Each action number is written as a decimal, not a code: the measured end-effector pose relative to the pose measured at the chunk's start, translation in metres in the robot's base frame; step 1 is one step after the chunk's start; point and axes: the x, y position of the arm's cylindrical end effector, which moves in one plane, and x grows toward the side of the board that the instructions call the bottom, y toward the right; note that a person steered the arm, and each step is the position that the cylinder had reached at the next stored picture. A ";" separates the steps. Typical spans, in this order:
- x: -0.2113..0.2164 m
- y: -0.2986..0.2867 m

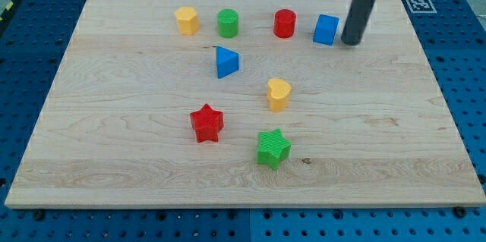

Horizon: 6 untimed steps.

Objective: Nudge the blue cube up a bit

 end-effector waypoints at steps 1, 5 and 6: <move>0.027 0.004; 0.001 -0.067; 0.001 -0.067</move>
